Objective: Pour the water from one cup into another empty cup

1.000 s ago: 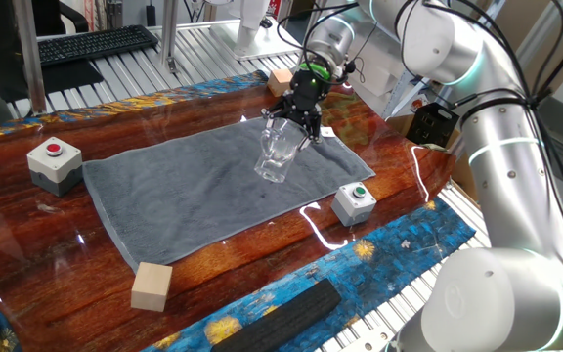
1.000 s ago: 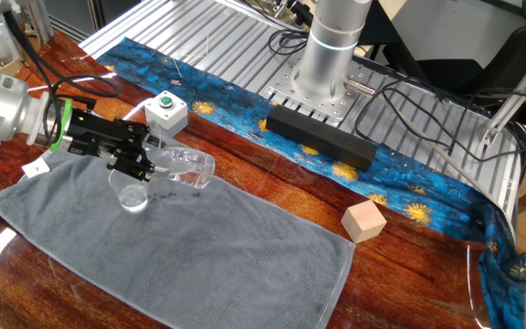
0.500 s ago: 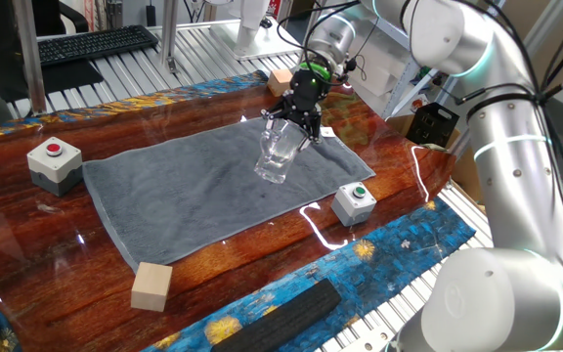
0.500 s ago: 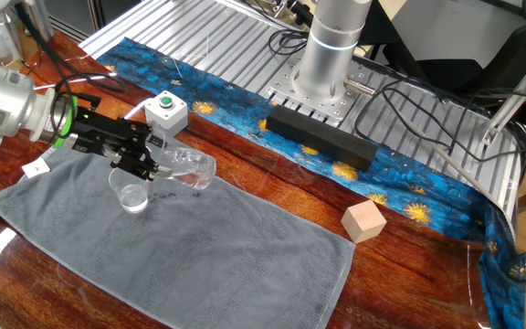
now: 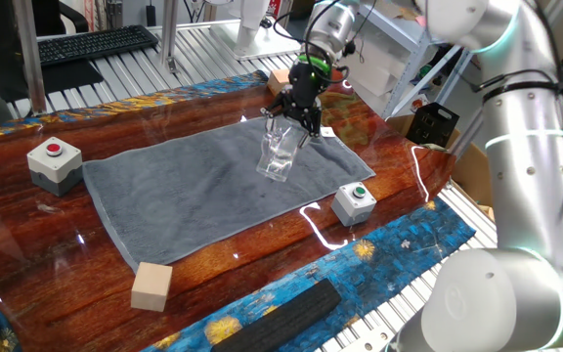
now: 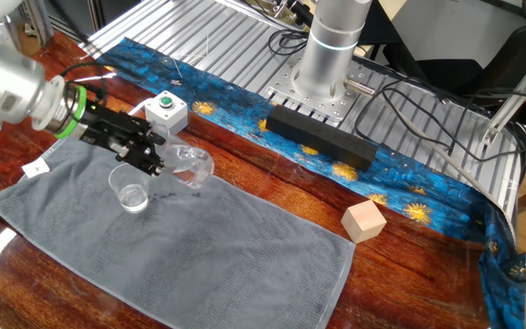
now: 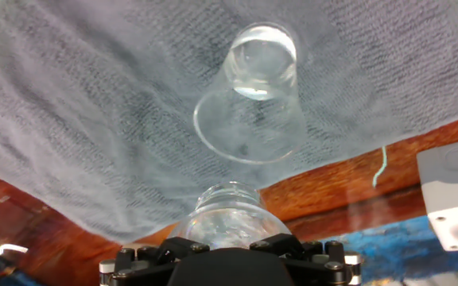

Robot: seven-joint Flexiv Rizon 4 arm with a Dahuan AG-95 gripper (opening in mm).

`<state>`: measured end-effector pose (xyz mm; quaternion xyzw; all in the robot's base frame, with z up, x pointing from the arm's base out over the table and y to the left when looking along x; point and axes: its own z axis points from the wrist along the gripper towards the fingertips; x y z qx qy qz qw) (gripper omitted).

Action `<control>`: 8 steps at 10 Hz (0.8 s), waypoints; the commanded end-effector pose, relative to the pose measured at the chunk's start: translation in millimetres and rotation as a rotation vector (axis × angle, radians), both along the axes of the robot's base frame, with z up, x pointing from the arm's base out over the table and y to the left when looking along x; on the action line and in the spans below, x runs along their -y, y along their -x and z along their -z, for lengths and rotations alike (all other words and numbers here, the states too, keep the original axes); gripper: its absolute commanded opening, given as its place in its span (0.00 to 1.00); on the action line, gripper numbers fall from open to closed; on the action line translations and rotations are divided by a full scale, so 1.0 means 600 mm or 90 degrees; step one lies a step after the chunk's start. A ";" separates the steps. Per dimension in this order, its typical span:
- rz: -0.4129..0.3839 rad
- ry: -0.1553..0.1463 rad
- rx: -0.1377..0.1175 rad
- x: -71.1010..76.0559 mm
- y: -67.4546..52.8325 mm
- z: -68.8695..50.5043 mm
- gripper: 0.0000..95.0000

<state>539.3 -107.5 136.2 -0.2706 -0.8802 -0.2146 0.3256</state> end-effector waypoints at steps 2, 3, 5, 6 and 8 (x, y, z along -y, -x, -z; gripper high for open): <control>-0.029 0.085 0.090 -0.022 0.009 -0.028 0.00; -0.026 0.101 0.106 -0.033 0.011 -0.038 0.00; -0.023 0.122 0.134 -0.050 0.016 -0.055 0.00; -0.026 0.130 0.152 -0.056 0.018 -0.060 0.00; -0.034 0.157 0.204 -0.076 0.028 -0.075 0.00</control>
